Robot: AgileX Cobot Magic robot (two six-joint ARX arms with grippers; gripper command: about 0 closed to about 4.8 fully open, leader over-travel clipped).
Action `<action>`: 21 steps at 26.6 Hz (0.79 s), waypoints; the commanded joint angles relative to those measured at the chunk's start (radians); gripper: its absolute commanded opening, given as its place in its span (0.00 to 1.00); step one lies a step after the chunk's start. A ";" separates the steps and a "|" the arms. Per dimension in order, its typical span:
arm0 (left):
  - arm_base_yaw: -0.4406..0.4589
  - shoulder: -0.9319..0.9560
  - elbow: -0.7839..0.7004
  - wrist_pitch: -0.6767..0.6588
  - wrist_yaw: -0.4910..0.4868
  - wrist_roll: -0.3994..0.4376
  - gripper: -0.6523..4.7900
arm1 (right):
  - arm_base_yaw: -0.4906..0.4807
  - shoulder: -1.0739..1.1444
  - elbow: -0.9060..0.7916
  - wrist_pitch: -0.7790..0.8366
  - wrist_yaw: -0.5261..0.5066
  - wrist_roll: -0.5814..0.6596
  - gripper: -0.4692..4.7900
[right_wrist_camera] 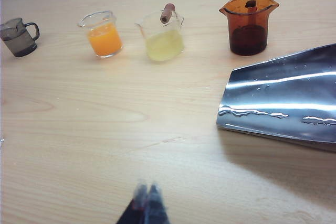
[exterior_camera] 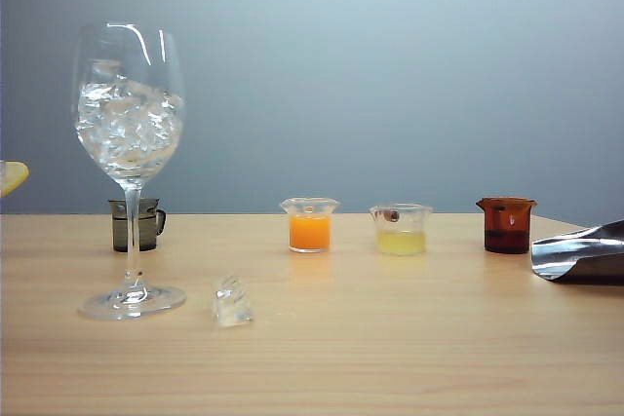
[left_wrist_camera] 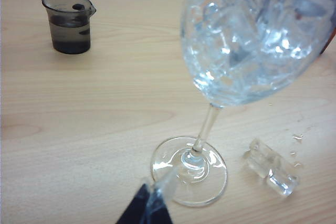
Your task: Pick up the ice scoop on the desk filled with ice cubes, pour the ice into the goblet, and finally put the scoop back on the table.
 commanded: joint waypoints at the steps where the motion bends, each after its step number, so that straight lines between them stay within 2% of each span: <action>1: 0.002 0.000 0.002 0.006 0.004 -0.003 0.12 | -0.003 0.001 -0.002 0.012 -0.001 0.004 0.07; 6: 0.037 -0.024 0.002 -0.002 0.007 -0.003 0.12 | -0.079 0.001 -0.015 0.047 -0.001 0.004 0.07; 11: 0.137 -0.056 0.002 -0.007 0.005 -0.003 0.12 | -0.168 0.001 -0.027 0.067 -0.001 0.004 0.07; 15: 0.234 -0.104 0.002 -0.006 0.005 -0.003 0.12 | -0.223 0.001 -0.027 0.067 -0.001 0.004 0.07; 17: 0.341 -0.101 0.002 -0.003 0.004 -0.003 0.12 | -0.277 0.001 -0.027 0.067 -0.001 0.004 0.07; 21: 0.449 -0.101 0.002 -0.003 0.004 -0.003 0.12 | -0.334 0.001 -0.027 0.067 -0.001 0.004 0.07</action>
